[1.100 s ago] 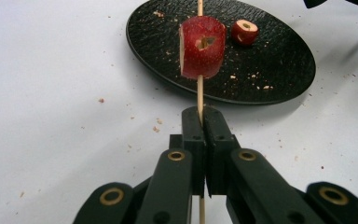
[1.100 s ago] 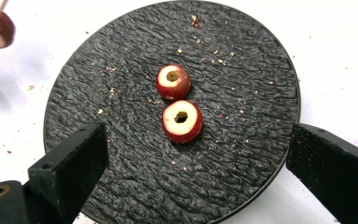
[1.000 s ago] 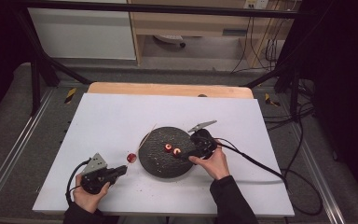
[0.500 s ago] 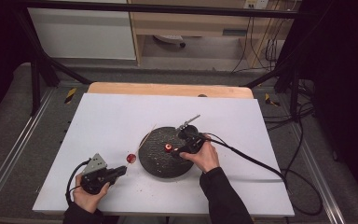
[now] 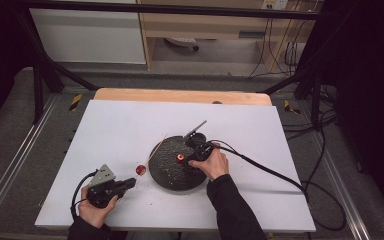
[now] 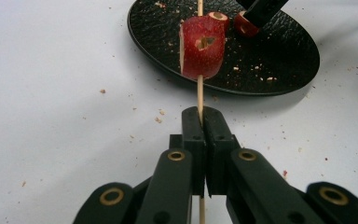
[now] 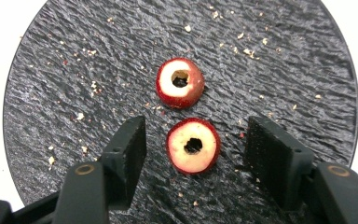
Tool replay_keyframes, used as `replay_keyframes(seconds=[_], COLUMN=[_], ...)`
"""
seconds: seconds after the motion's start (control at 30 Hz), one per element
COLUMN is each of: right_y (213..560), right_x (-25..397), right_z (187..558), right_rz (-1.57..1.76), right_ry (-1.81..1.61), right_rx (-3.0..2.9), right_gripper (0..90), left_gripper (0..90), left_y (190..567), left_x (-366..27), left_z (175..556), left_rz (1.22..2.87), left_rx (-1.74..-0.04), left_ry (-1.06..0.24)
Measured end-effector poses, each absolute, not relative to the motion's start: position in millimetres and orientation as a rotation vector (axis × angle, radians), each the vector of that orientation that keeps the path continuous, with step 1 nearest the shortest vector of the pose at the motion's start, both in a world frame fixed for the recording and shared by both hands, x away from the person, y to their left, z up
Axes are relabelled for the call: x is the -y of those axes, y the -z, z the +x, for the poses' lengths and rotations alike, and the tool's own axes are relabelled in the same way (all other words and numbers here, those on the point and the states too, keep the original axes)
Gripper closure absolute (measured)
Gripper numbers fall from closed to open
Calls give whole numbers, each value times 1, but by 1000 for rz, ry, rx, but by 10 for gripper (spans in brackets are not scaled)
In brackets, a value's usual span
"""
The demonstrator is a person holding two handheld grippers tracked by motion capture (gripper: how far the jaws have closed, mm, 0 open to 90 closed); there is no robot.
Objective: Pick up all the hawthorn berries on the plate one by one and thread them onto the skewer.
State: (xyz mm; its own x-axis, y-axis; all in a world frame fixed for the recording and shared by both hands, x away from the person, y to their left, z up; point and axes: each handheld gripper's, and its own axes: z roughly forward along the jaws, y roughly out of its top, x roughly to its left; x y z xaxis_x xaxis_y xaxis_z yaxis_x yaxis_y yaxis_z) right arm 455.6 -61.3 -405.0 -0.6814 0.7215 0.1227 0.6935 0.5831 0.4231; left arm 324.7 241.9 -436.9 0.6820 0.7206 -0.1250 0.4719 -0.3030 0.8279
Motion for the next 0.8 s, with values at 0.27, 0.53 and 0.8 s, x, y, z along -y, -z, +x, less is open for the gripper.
replay_keyframes(seconds=[0.27,0.53,0.8], right_y=[408,411,410], right_x=[60,59,60], right_z=[457,458,459], right_rz=[1251,1275,1309], right_ry=[-668,-633,-625], right_rx=[-2762,-2768,-2769], right_gripper=[504,585,598], left_gripper=[885,884,885], left_y=[437,437,437], left_x=[-242,-242,-241], left_z=[325,325,325], left_rz=[1963,1965,1964], left_rx=[-925,-925,-925], left_ry=[-335,-335,-335])
